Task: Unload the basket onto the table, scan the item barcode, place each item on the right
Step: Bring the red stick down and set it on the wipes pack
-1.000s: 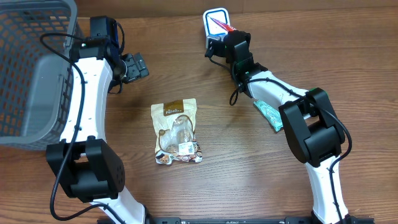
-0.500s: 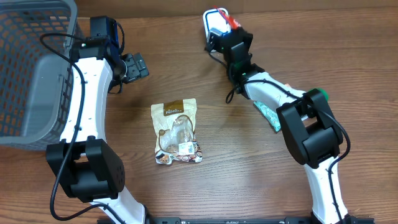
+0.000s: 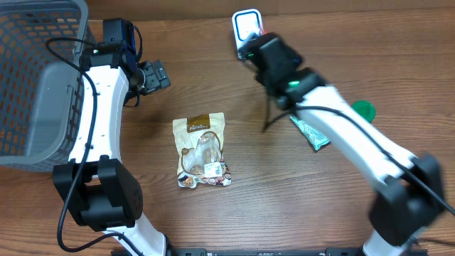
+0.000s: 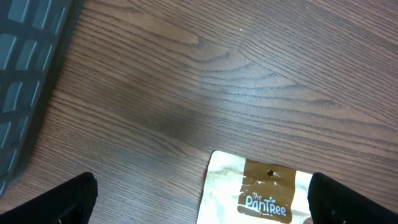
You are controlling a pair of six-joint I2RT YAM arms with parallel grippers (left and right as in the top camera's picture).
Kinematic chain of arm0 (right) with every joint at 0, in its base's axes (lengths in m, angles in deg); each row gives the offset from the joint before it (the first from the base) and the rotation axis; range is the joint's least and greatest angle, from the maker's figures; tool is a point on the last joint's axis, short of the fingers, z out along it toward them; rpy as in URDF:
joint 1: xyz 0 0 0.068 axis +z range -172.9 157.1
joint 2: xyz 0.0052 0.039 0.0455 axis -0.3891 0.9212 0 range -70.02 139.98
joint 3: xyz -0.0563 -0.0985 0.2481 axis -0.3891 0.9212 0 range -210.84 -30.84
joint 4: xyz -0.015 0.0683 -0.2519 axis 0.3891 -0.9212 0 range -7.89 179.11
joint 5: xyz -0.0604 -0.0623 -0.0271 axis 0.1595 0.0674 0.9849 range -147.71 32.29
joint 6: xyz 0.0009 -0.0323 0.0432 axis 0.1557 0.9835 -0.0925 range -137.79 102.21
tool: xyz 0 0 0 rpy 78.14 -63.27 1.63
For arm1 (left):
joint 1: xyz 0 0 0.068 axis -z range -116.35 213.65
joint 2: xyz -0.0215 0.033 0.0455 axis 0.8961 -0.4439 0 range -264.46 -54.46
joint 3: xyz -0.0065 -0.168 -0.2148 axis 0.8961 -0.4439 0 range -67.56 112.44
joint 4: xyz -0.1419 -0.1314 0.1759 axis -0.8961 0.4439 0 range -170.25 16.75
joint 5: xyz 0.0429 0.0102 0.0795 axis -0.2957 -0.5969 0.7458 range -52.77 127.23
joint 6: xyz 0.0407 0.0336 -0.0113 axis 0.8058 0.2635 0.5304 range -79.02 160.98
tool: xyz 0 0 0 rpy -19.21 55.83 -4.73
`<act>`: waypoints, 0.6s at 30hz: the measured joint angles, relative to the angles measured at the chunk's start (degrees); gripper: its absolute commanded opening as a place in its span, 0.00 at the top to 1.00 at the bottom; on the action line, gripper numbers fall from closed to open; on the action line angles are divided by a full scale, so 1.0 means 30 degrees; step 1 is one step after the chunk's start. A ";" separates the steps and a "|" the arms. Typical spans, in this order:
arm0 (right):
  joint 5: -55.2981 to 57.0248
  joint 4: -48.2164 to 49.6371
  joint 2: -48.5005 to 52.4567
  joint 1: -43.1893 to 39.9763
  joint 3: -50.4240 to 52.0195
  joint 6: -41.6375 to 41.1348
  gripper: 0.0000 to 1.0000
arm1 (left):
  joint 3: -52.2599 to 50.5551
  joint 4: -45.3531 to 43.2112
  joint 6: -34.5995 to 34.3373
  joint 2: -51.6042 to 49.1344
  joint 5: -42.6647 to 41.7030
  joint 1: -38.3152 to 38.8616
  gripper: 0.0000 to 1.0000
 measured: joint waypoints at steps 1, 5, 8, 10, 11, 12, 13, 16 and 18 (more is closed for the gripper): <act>-0.0882 -0.1763 -0.0729 -0.0379 -0.0044 -0.1195 0.96 | 0.0000 -0.0015 0.0000 0.0000 0.0000 0.0000 0.00; -0.5034 -0.7118 -0.1610 -0.2033 -0.0153 -0.4051 0.96 | 0.0000 -0.0007 -0.0007 0.0000 0.0000 0.0000 0.00; -0.7745 -0.9377 -0.1362 -0.3417 0.0357 -0.5639 0.96 | 0.0000 0.0000 0.0000 0.0000 0.0007 0.0000 0.00; -0.8859 -0.9901 -0.1268 -0.4240 0.1035 -0.6645 0.96 | 0.0000 -0.0007 0.0000 0.0000 0.0007 0.0000 0.00; -0.9318 -0.9887 -0.1246 -0.4699 0.1486 -0.7140 0.96 | 0.0000 0.0000 0.0000 0.0000 0.0000 0.0000 0.00; -0.9602 -0.9872 -0.1231 -0.5027 0.1851 -0.7461 0.96 | 0.0000 -0.0007 0.0000 0.0000 0.0000 0.0000 0.00; -0.9865 -0.9792 -0.1209 -0.5348 0.2215 -0.7781 0.96 | 0.0000 0.0000 0.0000 0.0000 0.0000 0.0000 0.00; -1.0367 -0.9311 -0.1202 -0.6113 0.3286 -0.8349 0.96 | 0.0000 -0.0007 0.0000 0.0000 0.0007 0.0000 0.00; -1.0673 -0.8881 -0.1202 -0.6441 0.3942 -0.8582 0.96 | 0.0000 -0.0007 0.0000 0.0000 0.0007 0.0000 0.00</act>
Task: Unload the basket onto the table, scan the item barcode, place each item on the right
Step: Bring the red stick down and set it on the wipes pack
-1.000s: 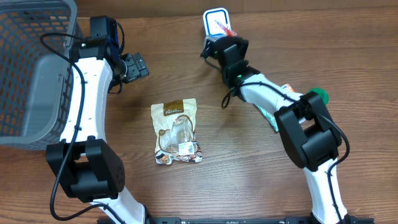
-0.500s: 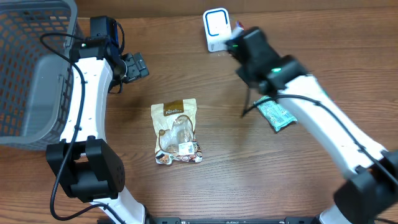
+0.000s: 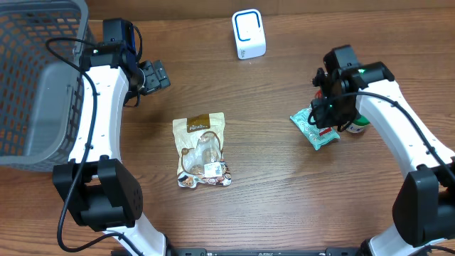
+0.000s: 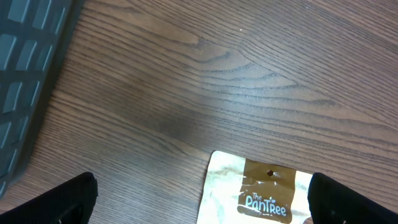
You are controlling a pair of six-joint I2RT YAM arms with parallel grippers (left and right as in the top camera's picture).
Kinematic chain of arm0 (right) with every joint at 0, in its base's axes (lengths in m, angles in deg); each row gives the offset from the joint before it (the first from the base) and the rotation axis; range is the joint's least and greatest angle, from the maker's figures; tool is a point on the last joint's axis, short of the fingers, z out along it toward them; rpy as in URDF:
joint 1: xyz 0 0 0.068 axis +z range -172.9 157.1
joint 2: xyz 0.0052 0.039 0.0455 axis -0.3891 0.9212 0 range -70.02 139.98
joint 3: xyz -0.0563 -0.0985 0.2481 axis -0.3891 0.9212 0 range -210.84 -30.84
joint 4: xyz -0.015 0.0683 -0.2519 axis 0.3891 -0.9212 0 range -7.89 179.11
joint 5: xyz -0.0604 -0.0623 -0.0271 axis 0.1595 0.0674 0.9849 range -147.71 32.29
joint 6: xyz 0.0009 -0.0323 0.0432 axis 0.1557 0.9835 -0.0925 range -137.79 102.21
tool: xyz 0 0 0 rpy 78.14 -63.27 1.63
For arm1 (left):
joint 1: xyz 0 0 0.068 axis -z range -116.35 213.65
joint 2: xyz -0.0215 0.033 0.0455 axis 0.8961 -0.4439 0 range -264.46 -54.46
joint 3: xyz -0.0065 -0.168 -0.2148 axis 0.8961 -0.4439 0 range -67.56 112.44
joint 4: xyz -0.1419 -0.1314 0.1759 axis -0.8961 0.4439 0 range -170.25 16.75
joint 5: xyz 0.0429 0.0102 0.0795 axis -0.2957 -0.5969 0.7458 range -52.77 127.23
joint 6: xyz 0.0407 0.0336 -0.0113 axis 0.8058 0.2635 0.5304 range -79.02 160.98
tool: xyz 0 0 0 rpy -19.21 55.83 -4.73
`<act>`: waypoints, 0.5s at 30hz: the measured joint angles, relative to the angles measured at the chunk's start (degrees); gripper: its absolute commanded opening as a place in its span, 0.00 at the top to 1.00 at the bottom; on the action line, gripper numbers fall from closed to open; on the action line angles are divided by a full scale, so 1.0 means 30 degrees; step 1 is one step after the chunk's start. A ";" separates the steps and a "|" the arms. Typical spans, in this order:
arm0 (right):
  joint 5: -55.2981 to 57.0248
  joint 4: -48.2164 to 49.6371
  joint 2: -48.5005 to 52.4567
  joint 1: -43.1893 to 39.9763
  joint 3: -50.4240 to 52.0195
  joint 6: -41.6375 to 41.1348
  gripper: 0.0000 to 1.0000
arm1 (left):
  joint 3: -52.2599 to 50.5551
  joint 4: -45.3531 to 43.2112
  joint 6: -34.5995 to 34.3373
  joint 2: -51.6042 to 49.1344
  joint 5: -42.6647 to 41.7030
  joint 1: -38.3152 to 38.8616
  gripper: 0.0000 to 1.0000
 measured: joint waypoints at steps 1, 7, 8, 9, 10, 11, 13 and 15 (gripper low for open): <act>-0.0175 0.0211 0.0000 -0.0117 0.0335 -0.0102 0.96 | 0.0000 0.0000 0.0000 0.0000 0.0000 0.0000 0.00; -0.0882 0.1173 0.0007 -0.0219 0.1923 -0.0306 0.96 | 0.0000 0.0000 0.0000 0.0000 -0.0007 0.0000 0.00; -0.0940 0.1195 0.0007 -0.0219 0.2142 -0.0321 0.95 | 0.0000 0.0007 0.0000 0.0000 -0.0007 0.0000 0.00; -0.0969 0.1209 0.0007 -0.0219 0.2310 -0.0335 0.91 | 0.0000 0.0000 0.0000 0.0000 0.0000 0.0000 0.00; -0.0991 0.1209 0.0007 -0.0219 0.2433 -0.0321 0.86 | 0.0000 0.0007 0.0000 0.0000 -0.0007 0.0000 0.00; -0.1013 0.1188 0.0007 -0.0219 0.2535 -0.0350 0.81 | 0.0000 0.0007 0.0000 0.0000 -0.0007 0.0000 0.00; -0.1064 0.1151 0.0007 -0.0219 0.2645 -0.0459 0.72 | 0.0000 0.0007 0.0000 0.0000 -0.0007 0.0000 0.00; -0.1078 0.1151 0.0007 -0.0219 0.2652 -0.0561 0.63 | 0.0000 0.0000 0.0000 0.0000 -0.0007 0.0000 0.00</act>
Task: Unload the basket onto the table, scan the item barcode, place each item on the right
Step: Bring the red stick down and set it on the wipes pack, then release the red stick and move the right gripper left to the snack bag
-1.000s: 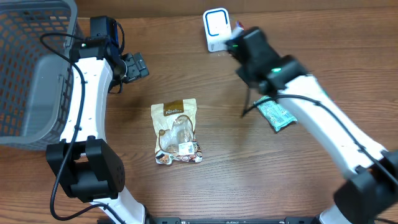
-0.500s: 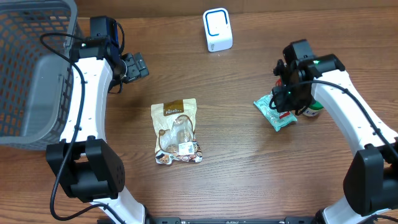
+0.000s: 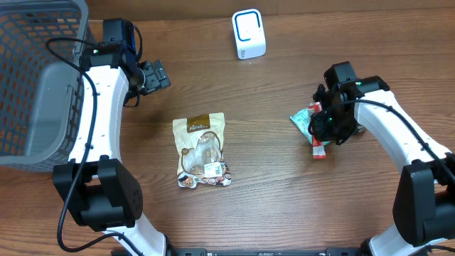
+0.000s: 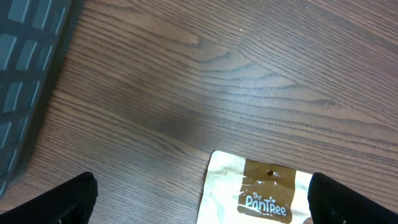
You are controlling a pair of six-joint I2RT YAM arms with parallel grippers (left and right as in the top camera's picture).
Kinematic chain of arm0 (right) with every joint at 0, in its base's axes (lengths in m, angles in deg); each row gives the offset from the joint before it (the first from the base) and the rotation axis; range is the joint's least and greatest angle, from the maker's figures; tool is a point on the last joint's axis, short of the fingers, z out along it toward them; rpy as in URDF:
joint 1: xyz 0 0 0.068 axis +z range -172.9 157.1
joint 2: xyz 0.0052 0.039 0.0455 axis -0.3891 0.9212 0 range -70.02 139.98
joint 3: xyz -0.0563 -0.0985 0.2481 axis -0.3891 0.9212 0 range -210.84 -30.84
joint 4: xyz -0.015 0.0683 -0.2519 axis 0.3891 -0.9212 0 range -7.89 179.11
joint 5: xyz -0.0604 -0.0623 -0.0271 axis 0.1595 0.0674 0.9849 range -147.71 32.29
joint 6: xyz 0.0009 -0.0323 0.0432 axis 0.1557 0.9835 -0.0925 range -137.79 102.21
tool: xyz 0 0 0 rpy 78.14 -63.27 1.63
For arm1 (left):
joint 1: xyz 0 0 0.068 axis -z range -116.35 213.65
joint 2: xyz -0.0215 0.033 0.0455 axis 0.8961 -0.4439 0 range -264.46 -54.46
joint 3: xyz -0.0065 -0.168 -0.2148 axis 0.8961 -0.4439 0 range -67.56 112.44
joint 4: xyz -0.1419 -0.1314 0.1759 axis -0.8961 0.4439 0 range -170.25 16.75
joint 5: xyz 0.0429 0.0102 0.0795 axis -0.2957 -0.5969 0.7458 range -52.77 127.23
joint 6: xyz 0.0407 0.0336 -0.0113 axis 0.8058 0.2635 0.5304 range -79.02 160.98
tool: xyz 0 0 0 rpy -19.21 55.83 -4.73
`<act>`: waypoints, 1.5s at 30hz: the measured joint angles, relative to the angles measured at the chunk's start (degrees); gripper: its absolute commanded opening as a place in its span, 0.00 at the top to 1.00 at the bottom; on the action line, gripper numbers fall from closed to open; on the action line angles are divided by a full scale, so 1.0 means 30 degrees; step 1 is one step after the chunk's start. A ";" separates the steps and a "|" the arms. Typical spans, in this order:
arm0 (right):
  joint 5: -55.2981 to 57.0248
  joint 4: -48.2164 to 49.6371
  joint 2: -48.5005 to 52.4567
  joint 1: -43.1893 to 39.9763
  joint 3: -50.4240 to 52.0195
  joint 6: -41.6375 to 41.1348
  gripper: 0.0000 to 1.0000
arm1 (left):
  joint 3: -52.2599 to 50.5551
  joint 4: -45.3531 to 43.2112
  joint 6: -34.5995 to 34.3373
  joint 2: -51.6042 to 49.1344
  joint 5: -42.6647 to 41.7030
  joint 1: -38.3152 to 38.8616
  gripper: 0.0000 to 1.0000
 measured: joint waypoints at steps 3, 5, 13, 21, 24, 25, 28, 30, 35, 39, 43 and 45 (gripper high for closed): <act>0.0000 0.0044 0.0000 0.0000 0.0000 -0.0029 0.47 | 0.0000 0.0000 0.0000 0.0000 0.0000 0.0000 0.00; -0.0007 0.0168 0.0000 0.0000 0.0015 -0.0058 0.47 | 0.0000 0.0007 0.0000 0.0000 0.0007 0.0000 0.00; -0.2397 0.3577 0.0007 0.0525 0.0029 -0.2856 0.47 | 0.0000 -0.0007 0.0000 0.0000 0.0007 0.0000 0.00; -0.3548 0.9326 0.0029 0.5187 0.0073 -0.6142 0.44 | 0.0000 0.0000 0.0000 0.0000 0.0000 0.0000 0.00; -0.2929 1.1584 0.0066 0.7701 0.0080 -0.6630 0.44 | 0.0000 0.0007 0.0000 0.0000 0.0000 0.0000 0.00; -0.2368 1.2437 0.0109 0.8765 0.0080 -0.6739 0.44 | 0.0000 0.0000 0.0000 0.0000 0.0000 0.0000 0.00; -0.0153 1.4506 0.0452 1.1307 0.0087 -0.6921 0.41 | 0.0000 0.0007 0.0000 0.0000 0.0000 0.0000 0.00; 0.2033 1.5708 0.0903 1.3049 0.0087 -0.6987 0.38 | 0.0000 0.0007 0.0000 0.0000 0.0000 0.0000 0.00; 0.6433 1.7471 0.2310 1.5548 0.0087 -0.6506 0.34 | 0.0000 0.0007 0.0000 0.0000 0.0000 0.0000 0.00; 0.8386 1.7456 0.3606 1.5701 0.0095 -0.6178 0.30 | 0.0000 0.0000 0.0000 0.0000 0.0007 0.0000 0.00; 0.9173 1.6619 0.4167 1.5067 0.0102 -0.6084 0.28 | 0.0000 0.0007 0.0000 0.0000 0.0000 0.0000 0.00; 0.9398 1.6116 0.4167 1.4615 0.0102 -0.6142 0.28 | 0.0000 0.0000 0.0000 0.0000 0.0000 0.0000 0.00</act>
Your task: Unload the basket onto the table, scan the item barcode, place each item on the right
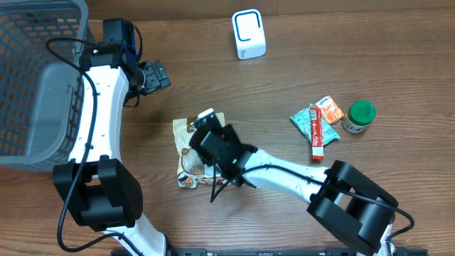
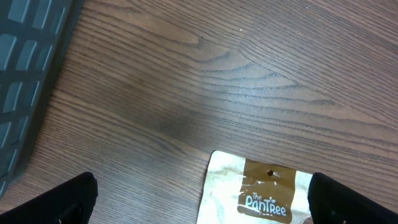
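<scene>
A tan and brown PanTree snack bag [image 1: 183,153] lies flat on the wooden table, left of centre. Its barcode label [image 1: 212,169] shows near its lower edge. My right arm reaches across from the lower right, and my right gripper [image 1: 205,126] hangs over the bag's upper half. Its jaws are hidden under the wrist. The white scanner [image 1: 249,33] stands at the far edge. My left gripper [image 2: 202,205] stays open near the basket. In the left wrist view the bag's brown header [image 2: 267,190] lies by its right finger [image 2: 339,199].
A grey mesh basket [image 1: 35,78] fills the far left. On the right lie a teal packet [image 1: 307,122], an orange packet [image 1: 329,110] and a red stick pack [image 1: 316,139], beside a green-lidded jar [image 1: 359,116].
My right gripper was over the packets on the right. It is now across the table, over the snack bag. The orange packet and the jar are uncovered. The left arm has not moved.
My right gripper was first up at the scanner, blurred. It then stood over the teal packet by the jar, and a red stick pack showed beside it soon after. Now it hangs over the snack bag. The bag and my left arm stayed put.
</scene>
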You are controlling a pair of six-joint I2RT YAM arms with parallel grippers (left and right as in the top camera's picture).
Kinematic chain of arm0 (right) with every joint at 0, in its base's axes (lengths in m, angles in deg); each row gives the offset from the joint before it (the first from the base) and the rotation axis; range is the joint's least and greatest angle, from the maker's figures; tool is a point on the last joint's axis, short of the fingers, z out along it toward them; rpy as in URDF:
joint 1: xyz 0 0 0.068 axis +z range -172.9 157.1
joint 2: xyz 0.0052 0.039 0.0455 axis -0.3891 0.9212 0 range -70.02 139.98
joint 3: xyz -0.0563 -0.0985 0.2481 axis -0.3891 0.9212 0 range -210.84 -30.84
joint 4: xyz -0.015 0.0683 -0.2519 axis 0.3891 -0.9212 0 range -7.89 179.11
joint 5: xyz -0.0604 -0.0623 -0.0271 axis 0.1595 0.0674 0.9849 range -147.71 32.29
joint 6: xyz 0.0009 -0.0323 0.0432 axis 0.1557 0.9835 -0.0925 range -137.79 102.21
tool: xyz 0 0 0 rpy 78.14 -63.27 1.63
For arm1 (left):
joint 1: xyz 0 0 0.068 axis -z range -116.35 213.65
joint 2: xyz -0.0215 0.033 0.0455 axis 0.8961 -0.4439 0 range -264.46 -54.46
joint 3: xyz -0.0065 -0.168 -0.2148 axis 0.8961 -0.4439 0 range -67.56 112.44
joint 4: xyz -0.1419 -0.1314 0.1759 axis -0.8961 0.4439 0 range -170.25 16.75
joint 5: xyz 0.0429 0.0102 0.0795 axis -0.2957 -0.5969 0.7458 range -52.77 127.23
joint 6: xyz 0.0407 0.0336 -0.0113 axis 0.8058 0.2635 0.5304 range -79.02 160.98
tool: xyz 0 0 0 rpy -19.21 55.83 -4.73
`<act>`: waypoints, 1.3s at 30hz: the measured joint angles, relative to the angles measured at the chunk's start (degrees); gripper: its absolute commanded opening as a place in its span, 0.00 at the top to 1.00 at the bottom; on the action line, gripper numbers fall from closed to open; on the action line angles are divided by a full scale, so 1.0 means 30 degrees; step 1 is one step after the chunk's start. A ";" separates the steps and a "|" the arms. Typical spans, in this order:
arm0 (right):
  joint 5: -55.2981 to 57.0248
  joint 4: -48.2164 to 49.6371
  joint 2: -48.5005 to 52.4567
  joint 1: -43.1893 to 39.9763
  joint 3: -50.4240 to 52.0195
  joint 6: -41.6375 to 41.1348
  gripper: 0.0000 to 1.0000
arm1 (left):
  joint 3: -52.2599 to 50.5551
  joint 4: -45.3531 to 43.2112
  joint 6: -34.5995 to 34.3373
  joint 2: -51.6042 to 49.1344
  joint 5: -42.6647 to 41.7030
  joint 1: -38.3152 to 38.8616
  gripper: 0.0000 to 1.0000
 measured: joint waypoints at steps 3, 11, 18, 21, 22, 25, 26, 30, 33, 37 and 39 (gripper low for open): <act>0.0117 -0.0896 0.0000 -0.0627 0.0000 -0.0437 0.27 | 0.0000 0.0000 0.0000 0.0000 0.0000 0.0000 0.00; -0.2994 -0.0175 0.0000 -0.1464 0.0000 -0.1246 0.24 | 0.0000 0.0000 0.0000 0.0000 0.0000 0.0000 0.00; -0.5770 0.0590 0.0000 -0.1443 0.0000 -0.1406 0.25 | 0.0000 0.0000 0.0000 0.0000 0.0000 0.0000 0.00; -0.5967 0.0707 0.0109 -0.1443 0.0000 -0.1435 0.25 | 0.0000 0.0000 0.0000 0.0000 0.0000 0.0000 0.00; -0.5923 0.0692 0.0226 -0.1443 0.0000 -0.1443 0.25 | 0.0000 0.0000 0.0000 0.0000 0.0000 0.0000 0.00; -0.5333 0.0051 0.0729 -0.1443 0.0000 -0.1443 0.25 | 0.0000 0.0000 0.0000 0.0000 0.0000 0.0000 0.00; -0.5085 -0.0219 0.0823 -0.1450 0.0000 -0.1443 0.25 | 0.0000 0.0000 0.0000 0.0000 0.0000 0.0000 0.00; -0.3708 -0.0998 0.0933 -0.1472 0.0000 -0.1450 0.25 | 0.0000 0.0007 0.0000 0.0000 0.0000 0.0000 0.00; -0.2725 -0.1778 0.0889 -0.1472 -0.0058 -0.1574 0.24 | 0.0000 0.0000 0.0000 0.0000 0.0000 0.0000 0.00; -0.0911 -0.3891 0.0364 -0.1574 -0.0160 -0.2790 0.21 | 0.0000 0.0000 0.0000 0.0000 0.0000 0.0000 0.00; -0.0313 -0.4809 -0.0036 -0.1814 -0.0160 -0.3585 0.19 | 0.0000 0.0000 0.0000 0.0000 0.0000 0.0000 0.00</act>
